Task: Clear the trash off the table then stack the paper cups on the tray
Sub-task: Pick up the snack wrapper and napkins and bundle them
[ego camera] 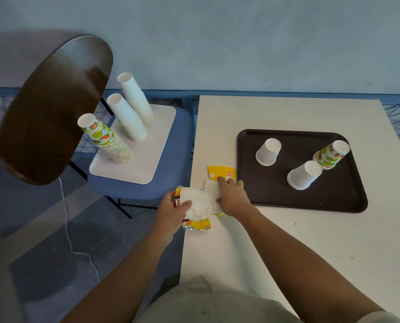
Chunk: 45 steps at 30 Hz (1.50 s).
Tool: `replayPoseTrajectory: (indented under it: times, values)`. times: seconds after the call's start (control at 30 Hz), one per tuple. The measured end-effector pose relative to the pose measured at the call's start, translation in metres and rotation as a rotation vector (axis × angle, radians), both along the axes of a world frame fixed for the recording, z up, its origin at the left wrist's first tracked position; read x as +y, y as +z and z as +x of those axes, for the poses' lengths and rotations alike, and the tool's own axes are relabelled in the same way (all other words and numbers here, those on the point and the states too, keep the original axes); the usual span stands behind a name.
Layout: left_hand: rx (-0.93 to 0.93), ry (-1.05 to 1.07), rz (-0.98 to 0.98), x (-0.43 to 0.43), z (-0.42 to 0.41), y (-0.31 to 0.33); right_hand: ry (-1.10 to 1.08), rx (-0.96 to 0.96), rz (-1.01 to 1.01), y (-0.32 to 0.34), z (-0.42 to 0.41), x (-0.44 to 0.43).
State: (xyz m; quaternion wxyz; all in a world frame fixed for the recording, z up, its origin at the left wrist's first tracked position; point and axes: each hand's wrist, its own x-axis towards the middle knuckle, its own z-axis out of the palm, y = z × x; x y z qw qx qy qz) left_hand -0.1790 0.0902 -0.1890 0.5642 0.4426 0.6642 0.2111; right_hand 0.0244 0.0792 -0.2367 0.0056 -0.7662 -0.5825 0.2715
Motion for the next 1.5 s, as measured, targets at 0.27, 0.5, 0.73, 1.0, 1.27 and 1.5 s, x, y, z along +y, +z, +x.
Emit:
replayPoseTrajectory:
  times: [0.27,0.5,0.73,1.0,1.27,1.5]
  values:
    - [-0.021,0.034,0.011,0.006,-0.009,0.0,-0.09,0.306,-0.053,0.023,0.025,-0.003]
    - [-0.029,0.07,-0.014,0.012,-0.017,-0.001,-0.106,0.248,-0.045,0.041,0.056,0.001]
    - [-0.046,0.087,-0.017,0.015,-0.017,-0.002,-0.34,0.347,0.084,0.046,0.049,0.042]
    - [-0.014,0.03,-0.034,0.02,-0.007,0.0,0.014,-0.027,-0.161,0.013,0.031,0.074]
    - [-0.018,0.028,-0.073,0.015,0.002,-0.004,-0.073,-0.013,-0.135,-0.001,0.036,0.066]
    - [-0.041,-0.007,-0.056,0.013,-0.001,0.004,-0.162,0.226,0.123,0.034,0.051,0.044]
